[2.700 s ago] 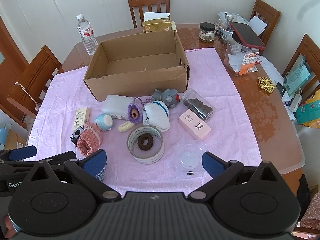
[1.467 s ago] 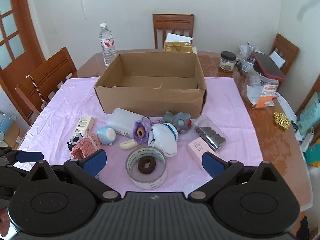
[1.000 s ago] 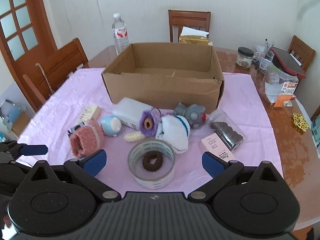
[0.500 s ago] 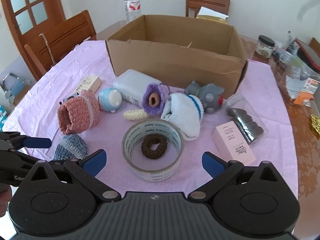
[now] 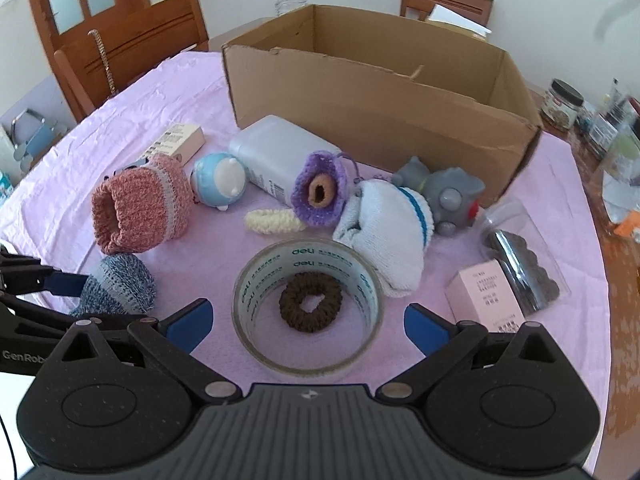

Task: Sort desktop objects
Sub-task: 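Grasp the blue-grey knit ball with the left tool while the right tool grasps the clear tape roll, then carry both held items over the cardboard box and open both tools to drop them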

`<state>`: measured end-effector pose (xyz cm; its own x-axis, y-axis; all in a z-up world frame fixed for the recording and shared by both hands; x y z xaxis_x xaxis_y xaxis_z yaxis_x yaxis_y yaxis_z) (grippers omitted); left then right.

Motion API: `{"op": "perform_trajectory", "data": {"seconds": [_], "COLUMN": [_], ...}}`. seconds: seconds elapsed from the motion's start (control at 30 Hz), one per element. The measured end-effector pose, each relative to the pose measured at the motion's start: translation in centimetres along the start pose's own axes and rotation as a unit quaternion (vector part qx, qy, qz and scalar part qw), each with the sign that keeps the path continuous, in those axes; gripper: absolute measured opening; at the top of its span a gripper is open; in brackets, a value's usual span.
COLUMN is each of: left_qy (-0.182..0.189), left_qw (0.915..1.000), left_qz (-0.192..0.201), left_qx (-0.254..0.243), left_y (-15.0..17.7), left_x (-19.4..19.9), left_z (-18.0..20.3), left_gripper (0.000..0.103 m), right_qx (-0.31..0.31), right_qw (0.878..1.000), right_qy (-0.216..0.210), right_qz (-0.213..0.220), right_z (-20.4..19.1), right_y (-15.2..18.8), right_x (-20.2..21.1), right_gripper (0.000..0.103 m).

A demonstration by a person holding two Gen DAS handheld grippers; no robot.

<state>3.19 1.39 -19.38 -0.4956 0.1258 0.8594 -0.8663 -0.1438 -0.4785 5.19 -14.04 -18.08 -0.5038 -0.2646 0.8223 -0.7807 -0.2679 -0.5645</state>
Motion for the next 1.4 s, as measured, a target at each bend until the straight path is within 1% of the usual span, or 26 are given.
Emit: {"op": "perform_trajectory", "data": {"seconds": [0.03, 0.13, 0.2, 0.33, 0.37, 0.63, 1.0, 1.17, 1.3, 1.4], "left_qy": [-0.003, 0.000, 0.003, 0.007, 0.010, 0.024, 0.051, 0.052, 0.057, 0.059], "left_qw": [1.0000, 1.0000, 1.0000, 0.9999, 0.9999, 0.9986, 0.9923, 0.9900, 0.9892, 0.9884], "left_qz": [0.001, 0.001, 0.000, -0.003, -0.003, 0.008, 0.018, 0.023, 0.024, 0.026], "left_qx": [0.000, 0.000, 0.000, -0.007, -0.011, -0.047, -0.111, -0.129, -0.133, -0.138], "left_y": [0.0, 0.0, 0.0, -0.2, -0.3, -1.6, -3.1, -4.2, -5.0, -5.9], "left_x": [0.0, 0.1, 0.1, 0.3, 0.4, 2.0, 4.2, 5.0, 5.6, 5.9], "left_z": [0.0, -0.2, -0.2, -0.1, 0.0, 1.0, 4.2, 5.0, 5.3, 5.5], "left_gripper": [0.056, 0.056, 0.056, 0.055, 0.055, 0.055, 0.055, 0.055, 0.055, 0.055], "right_qx": [0.004, 0.013, 0.012, 0.008, 0.008, -0.005, -0.016, -0.019, -0.009, -0.008], "right_qw": [1.000, 1.000, 1.000, 1.000, 1.000, 1.000, 1.000, 0.999, 0.999, 0.999], "right_qy": [0.001, 0.004, 0.004, 0.004, 0.001, -0.003, 0.000, -0.003, -0.002, -0.010], "right_qz": [-0.002, -0.005, -0.007, -0.010, -0.011, -0.005, 0.024, 0.035, 0.043, 0.050], "right_z": [-0.1, -0.2, -0.2, 0.0, 0.1, 0.3, 1.3, 2.1, 2.6, 2.9], "right_y": [0.0, 0.0, -0.1, -0.2, -0.2, -0.4, -1.0, -1.7, -2.3, -3.0], "right_x": [-0.2, -0.6, -0.9, -1.2, -1.2, -0.5, 3.3, 4.7, 5.6, 6.2], "right_gripper": [0.103, 0.103, 0.101, 0.089, 0.087, 0.087, 0.087, 0.087, 0.087, 0.087]}}
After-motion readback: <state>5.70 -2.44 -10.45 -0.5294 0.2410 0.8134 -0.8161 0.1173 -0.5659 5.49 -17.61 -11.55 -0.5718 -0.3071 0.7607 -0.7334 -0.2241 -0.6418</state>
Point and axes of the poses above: each gripper's, at about its wrist camera, not at the fingertips, and x roughly against the way its jaws point, z to its right, y to its underside, the point moved 4 cm from there along -x, roughly the way its jaws point, and after that the axes turned 4 degrees about -y, right-handed, at the moved point
